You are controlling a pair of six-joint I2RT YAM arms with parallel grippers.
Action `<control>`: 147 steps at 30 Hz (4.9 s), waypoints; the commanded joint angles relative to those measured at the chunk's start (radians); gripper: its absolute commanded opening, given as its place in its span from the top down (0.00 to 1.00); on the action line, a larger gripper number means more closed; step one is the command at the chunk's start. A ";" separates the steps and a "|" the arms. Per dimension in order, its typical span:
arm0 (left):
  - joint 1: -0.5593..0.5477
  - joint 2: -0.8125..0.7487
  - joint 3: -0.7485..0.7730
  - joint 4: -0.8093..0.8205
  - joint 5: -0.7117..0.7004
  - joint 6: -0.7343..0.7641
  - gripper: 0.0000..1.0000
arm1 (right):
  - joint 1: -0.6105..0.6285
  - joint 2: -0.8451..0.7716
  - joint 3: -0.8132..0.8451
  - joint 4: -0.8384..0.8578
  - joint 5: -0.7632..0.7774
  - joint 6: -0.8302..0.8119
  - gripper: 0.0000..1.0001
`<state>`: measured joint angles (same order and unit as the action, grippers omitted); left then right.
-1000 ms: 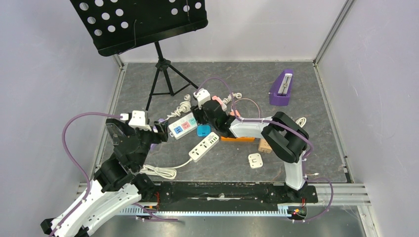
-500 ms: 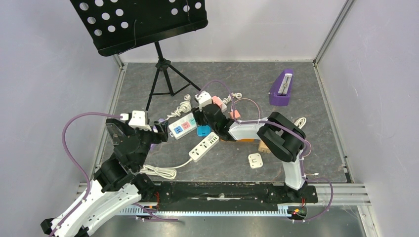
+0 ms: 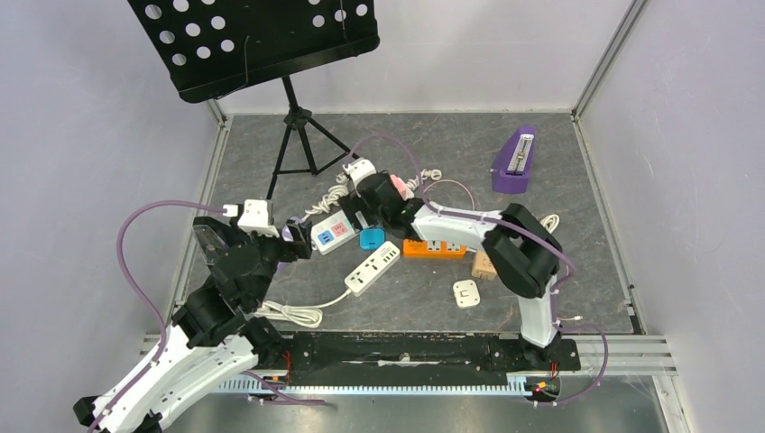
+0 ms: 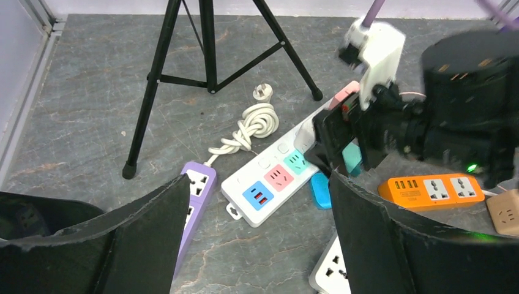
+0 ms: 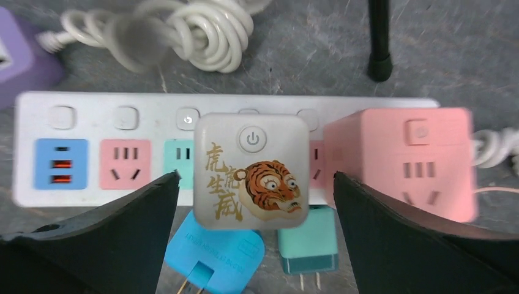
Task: Insert the plug
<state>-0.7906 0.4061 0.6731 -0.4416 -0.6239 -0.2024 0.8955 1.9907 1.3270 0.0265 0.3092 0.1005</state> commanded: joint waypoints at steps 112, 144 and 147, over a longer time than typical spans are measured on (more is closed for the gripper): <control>0.002 0.466 0.056 0.912 1.036 -0.568 0.98 | -0.198 -0.920 -0.587 0.871 -0.905 0.785 0.41; 0.002 0.354 0.261 0.173 1.411 0.048 0.98 | -0.166 -0.959 -0.488 0.289 -1.176 0.296 0.10; 0.002 0.361 0.266 0.175 1.390 0.044 0.98 | -0.149 -0.934 -0.464 0.220 -1.125 0.259 0.10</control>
<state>-0.7849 0.7635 0.8803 -0.3092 0.7303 -0.1772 0.7303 1.0252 0.8337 0.3054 -0.9173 0.4198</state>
